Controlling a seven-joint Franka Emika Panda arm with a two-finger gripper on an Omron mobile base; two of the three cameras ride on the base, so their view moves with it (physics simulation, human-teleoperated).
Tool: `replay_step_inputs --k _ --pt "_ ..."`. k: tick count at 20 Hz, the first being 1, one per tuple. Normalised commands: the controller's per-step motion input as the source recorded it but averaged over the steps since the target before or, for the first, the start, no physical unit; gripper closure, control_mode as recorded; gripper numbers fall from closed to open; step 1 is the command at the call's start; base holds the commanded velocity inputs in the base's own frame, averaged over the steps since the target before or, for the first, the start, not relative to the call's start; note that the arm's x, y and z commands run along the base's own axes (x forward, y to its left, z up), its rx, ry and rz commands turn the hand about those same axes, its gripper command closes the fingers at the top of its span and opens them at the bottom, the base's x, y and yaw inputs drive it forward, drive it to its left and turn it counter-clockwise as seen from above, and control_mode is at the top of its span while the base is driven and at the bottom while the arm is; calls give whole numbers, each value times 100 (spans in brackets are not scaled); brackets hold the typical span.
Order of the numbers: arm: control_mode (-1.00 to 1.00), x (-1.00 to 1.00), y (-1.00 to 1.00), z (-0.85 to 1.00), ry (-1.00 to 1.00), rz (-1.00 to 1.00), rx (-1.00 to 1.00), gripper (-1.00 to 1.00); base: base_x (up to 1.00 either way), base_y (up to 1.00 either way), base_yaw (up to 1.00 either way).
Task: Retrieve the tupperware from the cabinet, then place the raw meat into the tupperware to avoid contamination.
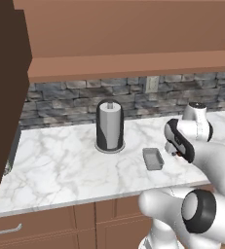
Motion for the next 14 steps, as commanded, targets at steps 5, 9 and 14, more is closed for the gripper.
replay_step_inputs --k 5,9,14 --pt "-100 3 -35 0 0 8 0 -100 0 0 0" --pt "-100 11 -31 -1 0 10 0 -100 0 0 0" --pt "-100 22 -19 -17 -2 6 0 -100 0 0 0"
